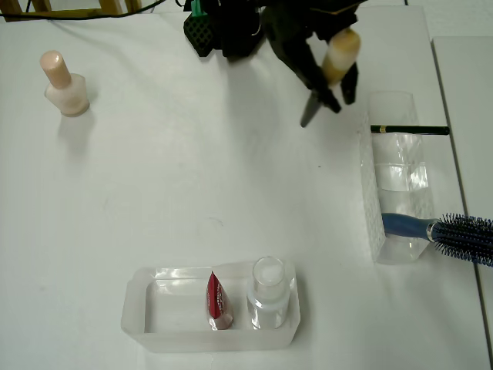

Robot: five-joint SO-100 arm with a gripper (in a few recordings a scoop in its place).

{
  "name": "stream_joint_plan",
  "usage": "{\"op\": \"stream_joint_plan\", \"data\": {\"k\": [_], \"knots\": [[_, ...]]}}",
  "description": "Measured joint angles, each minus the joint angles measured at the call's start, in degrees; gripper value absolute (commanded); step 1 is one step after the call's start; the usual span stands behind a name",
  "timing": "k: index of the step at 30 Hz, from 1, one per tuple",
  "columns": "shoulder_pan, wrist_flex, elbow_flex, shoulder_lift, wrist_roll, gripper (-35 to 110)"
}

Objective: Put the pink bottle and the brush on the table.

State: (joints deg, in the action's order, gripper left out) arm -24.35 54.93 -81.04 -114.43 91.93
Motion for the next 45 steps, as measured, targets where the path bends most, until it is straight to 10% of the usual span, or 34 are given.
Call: {"op": "stream_joint_plan", "data": {"k": [19,45], "knots": [[23.9,27.8,0.1,-3.5,3.4,0],[53.3,27.8,-18.4,-5.9,26.4,0]]}}
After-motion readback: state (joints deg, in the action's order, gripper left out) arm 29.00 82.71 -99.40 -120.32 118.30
